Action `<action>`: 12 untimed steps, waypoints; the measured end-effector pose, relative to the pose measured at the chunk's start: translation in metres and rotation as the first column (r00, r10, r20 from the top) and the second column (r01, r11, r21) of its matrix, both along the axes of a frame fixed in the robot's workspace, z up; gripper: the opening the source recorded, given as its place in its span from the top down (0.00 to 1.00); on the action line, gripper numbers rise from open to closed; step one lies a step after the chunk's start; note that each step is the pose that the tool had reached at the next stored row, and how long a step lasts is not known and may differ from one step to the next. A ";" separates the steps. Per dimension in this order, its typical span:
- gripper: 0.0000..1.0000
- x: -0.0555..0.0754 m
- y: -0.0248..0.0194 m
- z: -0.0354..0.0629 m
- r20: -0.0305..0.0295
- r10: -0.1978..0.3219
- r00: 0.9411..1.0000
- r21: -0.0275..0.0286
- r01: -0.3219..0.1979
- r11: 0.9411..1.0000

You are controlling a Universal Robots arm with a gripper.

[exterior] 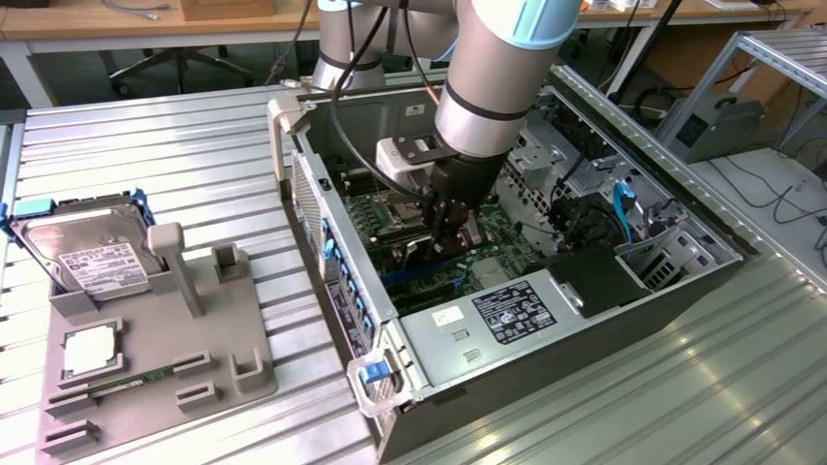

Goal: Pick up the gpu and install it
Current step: 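Insert the gpu into the slot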

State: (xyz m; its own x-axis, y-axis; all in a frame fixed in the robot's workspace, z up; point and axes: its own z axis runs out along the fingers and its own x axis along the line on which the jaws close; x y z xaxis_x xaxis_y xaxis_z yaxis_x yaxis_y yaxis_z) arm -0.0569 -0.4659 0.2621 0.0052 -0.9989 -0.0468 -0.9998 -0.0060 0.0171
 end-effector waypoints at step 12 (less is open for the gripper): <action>0.73 0.000 0.0000 -0.0007 0.006 0.000 1.000 0.000 0.000 1.000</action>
State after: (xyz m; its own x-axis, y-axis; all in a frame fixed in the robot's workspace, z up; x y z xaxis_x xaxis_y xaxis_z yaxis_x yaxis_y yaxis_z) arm -0.0569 -0.4659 0.2614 0.0057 -0.9989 -0.0468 -0.9999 -0.0063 0.0112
